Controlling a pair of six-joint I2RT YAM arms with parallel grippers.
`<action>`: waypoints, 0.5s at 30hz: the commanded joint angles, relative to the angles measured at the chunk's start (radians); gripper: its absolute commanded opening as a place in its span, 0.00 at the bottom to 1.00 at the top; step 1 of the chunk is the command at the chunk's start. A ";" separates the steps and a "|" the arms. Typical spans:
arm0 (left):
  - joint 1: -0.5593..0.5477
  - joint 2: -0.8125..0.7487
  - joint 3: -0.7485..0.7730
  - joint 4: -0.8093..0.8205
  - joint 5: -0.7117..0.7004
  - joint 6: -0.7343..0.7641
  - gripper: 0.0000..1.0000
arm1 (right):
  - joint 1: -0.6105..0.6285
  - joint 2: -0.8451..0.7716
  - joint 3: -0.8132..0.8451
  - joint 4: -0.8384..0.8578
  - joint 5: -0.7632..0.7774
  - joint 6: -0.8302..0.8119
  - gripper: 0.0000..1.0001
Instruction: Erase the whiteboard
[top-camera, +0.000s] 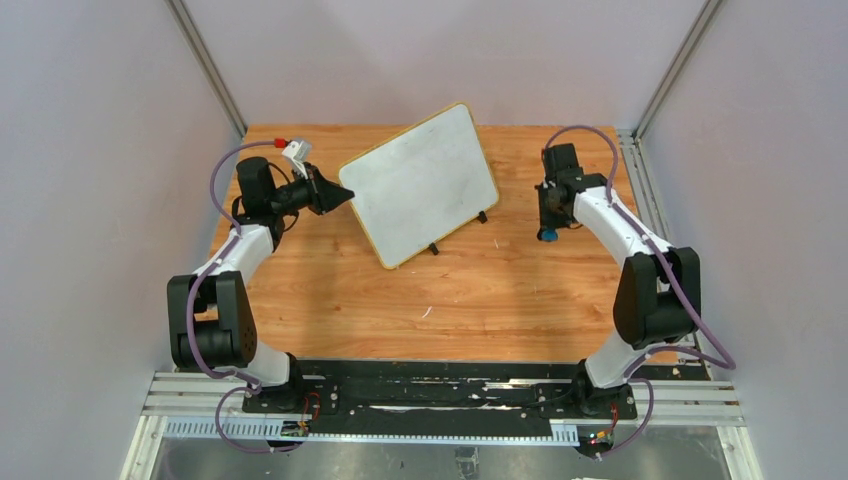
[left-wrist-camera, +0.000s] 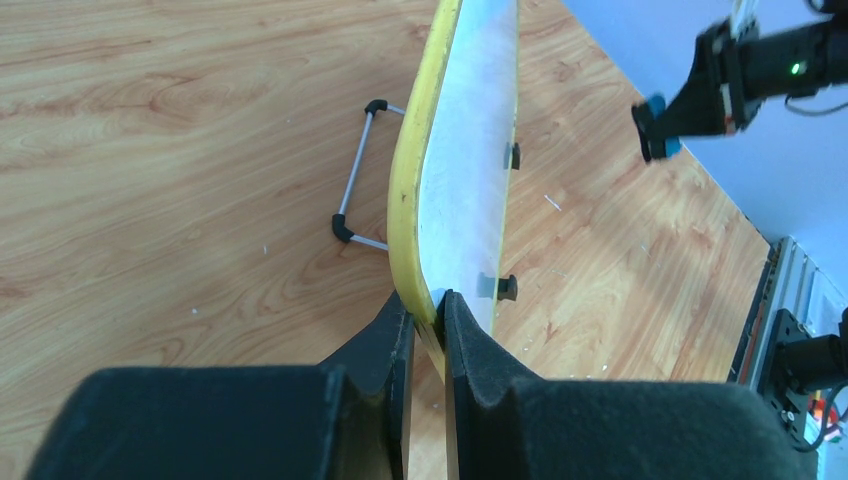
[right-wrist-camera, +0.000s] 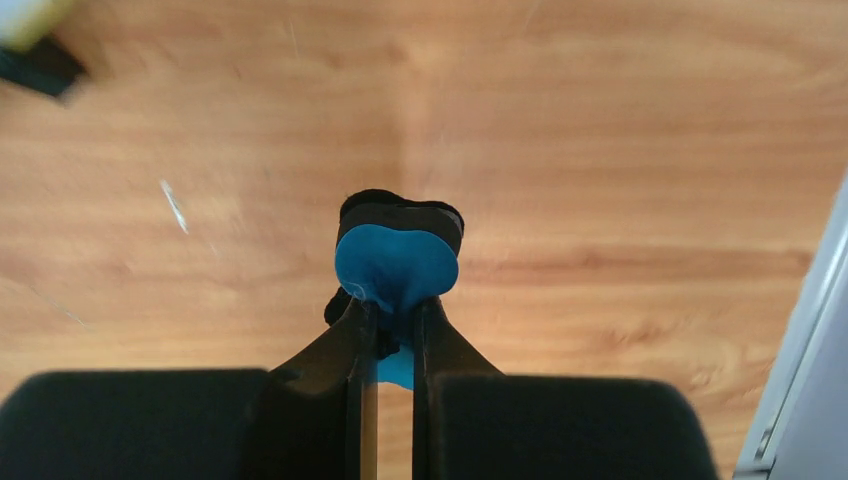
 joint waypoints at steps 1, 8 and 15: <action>-0.012 0.004 0.016 -0.022 -0.023 0.090 0.00 | -0.034 -0.064 -0.133 -0.095 -0.060 0.049 0.00; -0.013 0.005 0.015 -0.022 -0.022 0.088 0.00 | -0.063 -0.094 -0.251 -0.060 -0.053 0.044 0.01; -0.012 0.006 0.015 -0.027 -0.026 0.092 0.00 | -0.083 -0.060 -0.288 -0.026 -0.124 0.037 0.09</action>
